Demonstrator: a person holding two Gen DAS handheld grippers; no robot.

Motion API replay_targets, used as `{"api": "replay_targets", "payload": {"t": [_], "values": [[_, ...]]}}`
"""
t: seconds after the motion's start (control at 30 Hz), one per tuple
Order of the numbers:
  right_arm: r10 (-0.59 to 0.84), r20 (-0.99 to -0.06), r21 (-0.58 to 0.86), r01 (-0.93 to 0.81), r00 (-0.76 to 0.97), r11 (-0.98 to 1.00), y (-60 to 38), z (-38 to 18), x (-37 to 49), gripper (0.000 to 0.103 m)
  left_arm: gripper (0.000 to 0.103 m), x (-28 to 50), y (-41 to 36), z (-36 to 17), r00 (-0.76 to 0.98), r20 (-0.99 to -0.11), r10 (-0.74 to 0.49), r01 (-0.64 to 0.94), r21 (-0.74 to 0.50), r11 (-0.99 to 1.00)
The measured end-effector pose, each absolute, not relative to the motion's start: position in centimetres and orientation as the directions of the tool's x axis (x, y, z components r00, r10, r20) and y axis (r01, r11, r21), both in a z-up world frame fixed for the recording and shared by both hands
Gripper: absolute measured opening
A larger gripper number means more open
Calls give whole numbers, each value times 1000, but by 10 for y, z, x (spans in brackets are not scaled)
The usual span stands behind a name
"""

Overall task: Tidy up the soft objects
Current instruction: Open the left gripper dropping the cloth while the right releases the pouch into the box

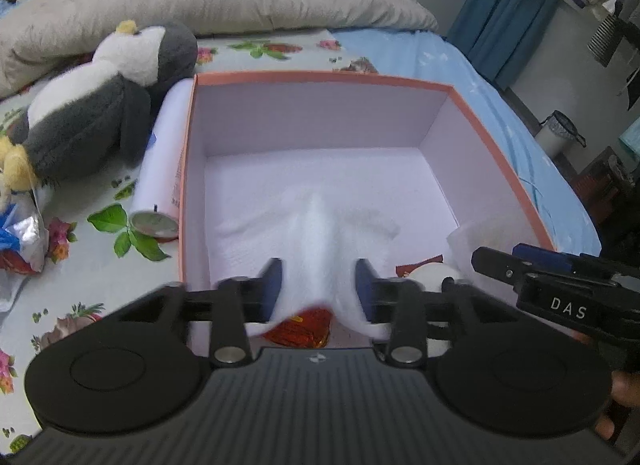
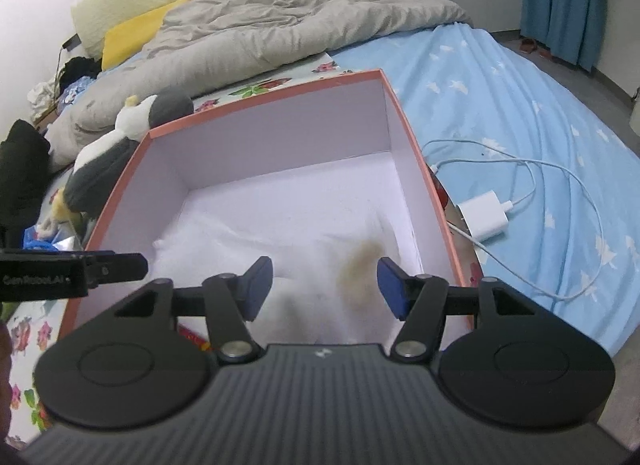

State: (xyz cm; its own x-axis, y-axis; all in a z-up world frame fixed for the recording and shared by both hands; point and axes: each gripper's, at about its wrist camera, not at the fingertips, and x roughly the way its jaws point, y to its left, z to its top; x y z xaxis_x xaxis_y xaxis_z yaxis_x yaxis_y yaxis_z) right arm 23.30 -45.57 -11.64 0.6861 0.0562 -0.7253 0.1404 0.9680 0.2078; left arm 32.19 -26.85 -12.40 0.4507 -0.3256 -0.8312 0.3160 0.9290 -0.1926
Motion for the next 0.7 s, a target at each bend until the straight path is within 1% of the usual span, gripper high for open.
{"api": "replay_targets", "payload": {"t": [0.1,0.27,0.7], "values": [[56,-719,210,140,693,967,-455,-112,227,60,48,317,-270,-119,466,-824,-321,331,-174,928],[44,-695,202,136,718,970,-447,-99,210,60,48,305,-266,-104,489,-806,-333,336,-179,925],[53,-616,209,99,786,973,-425,-56,157,61,48,240,-245,-52,561,-744,-363,357,-178,917]]}}
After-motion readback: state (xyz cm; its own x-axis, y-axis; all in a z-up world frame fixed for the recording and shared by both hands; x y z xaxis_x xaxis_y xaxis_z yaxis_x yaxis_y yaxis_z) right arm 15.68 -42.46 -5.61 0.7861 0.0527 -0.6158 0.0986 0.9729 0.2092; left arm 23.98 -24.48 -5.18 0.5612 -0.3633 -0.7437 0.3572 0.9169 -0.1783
